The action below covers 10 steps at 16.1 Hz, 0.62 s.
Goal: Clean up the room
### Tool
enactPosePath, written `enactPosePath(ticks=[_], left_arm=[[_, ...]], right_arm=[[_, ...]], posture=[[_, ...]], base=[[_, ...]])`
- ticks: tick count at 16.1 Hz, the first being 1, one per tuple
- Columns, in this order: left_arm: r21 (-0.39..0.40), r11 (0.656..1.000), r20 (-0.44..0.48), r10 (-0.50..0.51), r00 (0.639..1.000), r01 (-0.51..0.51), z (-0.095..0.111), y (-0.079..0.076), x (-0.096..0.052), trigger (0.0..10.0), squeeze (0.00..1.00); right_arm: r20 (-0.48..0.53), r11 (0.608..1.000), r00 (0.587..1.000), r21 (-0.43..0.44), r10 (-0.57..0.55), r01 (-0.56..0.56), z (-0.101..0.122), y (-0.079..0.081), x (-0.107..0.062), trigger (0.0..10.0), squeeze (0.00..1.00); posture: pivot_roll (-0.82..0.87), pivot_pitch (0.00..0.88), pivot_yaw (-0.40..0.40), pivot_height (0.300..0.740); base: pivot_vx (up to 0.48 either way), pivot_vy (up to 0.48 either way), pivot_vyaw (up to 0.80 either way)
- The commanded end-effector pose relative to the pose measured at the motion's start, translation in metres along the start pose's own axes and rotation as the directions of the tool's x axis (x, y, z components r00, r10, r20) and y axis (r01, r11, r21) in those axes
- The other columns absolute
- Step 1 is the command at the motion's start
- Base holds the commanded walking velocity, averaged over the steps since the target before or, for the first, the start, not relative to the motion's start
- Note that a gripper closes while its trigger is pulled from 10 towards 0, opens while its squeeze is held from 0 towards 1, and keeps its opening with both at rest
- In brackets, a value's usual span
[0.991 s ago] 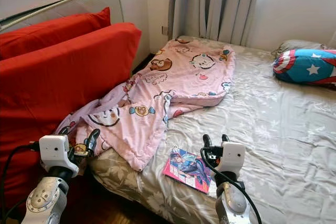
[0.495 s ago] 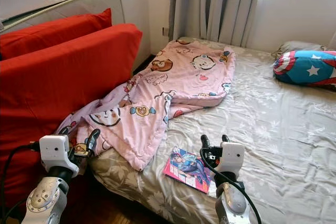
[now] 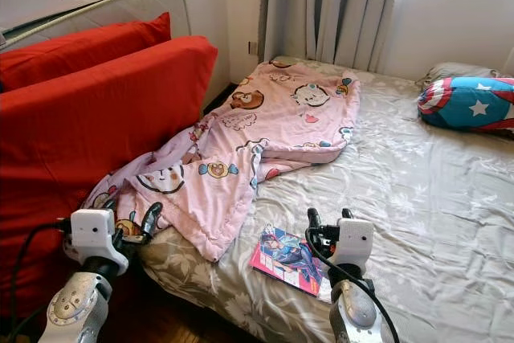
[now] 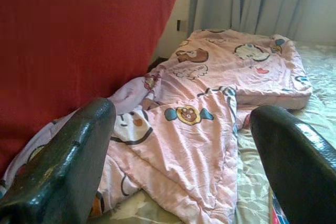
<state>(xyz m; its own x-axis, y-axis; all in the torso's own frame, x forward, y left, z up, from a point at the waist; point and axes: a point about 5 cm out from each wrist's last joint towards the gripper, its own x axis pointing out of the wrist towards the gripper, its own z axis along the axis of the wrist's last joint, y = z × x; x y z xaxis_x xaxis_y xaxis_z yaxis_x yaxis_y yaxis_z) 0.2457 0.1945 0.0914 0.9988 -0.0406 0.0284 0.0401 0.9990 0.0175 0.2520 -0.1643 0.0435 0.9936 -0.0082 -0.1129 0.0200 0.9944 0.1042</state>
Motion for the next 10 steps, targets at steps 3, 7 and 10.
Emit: enactPosePath(ticks=[3,7,10], left_arm=[[-0.001,1.000,-0.010,-0.011,1.000,0.011,0.0003,-0.0005,-0.0013,10.0,0.00],[-0.002,1.000,-0.016,-0.014,1.000,0.014,-0.0008,-0.0006,-0.0024,10.0,0.00],[0.005,1.000,-0.020,-0.016,1.000,0.017,-0.0008,-0.0006,-0.0022,10.0,0.00]], right_arm=[[-0.017,1.000,1.000,-0.011,-0.002,0.002,-0.0026,0.0008,0.0011,10.0,0.00],[0.001,1.000,1.000,-0.003,-0.009,0.009,-0.0010,0.0003,0.0002,10.0,0.00],[-0.004,1.000,1.000,-0.005,-0.010,0.010,-0.0019,0.0005,0.0005,10.0,0.00]], posture=[[0.08,0.000,-0.013,0.652],[0.08,0.000,-0.012,0.652],[0.08,0.000,-0.012,0.652]], base=[[0.000,0.000,0.00],[0.000,0.000,0.00],[0.000,0.000,0.00]])
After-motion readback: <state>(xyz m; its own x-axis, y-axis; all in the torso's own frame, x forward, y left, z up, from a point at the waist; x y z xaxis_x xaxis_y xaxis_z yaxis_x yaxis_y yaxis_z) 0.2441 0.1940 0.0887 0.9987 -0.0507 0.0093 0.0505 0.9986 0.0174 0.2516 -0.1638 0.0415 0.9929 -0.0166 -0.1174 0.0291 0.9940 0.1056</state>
